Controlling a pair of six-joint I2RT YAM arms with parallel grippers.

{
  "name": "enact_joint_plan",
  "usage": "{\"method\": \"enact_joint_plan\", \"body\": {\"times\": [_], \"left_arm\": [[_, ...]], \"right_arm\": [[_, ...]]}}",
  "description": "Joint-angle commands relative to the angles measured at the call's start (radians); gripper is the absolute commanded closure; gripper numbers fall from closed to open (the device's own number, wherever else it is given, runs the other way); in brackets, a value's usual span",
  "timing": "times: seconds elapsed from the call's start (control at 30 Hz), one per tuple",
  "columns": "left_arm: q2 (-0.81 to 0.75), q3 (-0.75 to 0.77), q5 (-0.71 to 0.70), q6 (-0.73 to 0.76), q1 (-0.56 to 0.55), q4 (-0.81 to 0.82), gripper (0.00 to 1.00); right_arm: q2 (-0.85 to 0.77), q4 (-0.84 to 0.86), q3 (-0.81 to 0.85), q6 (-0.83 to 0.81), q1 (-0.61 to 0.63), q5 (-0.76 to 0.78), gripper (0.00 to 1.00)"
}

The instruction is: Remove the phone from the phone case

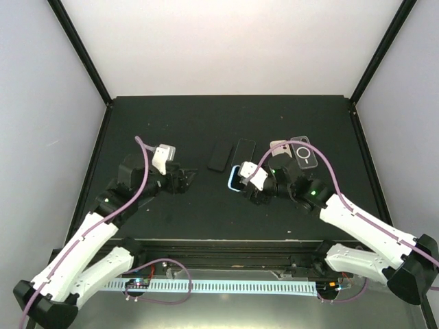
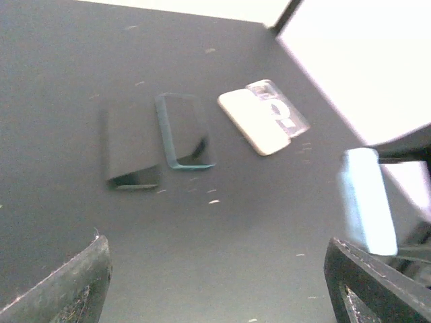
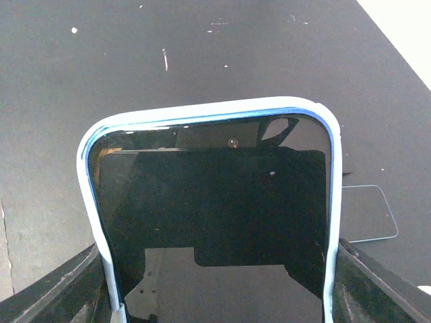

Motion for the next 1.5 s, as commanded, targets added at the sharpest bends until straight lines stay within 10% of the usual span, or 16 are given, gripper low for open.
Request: {"method": "enact_joint_plan", "body": {"times": [0.0, 0.33, 1.47], "left_arm": [[-0.035, -0.03, 0.019, -0.155, -0.164, 0.249, 0.13], [0.147, 0.015, -0.233, -0.234, -0.43, 0.447, 0.21], [0.474, 0.215, -0.17, -0.373, -0.454, 0.515, 0.78]], "right_arm": [[-0.022, 0.129, 0.016, 0.221, 0.001, 0.052, 0.99], [-0.009, 0.071, 0.124, 0.42, 0.001, 0.114, 0.99], [-0.03, 0.076, 0.135, 0.45, 0.002, 0.201, 0.99]]}}
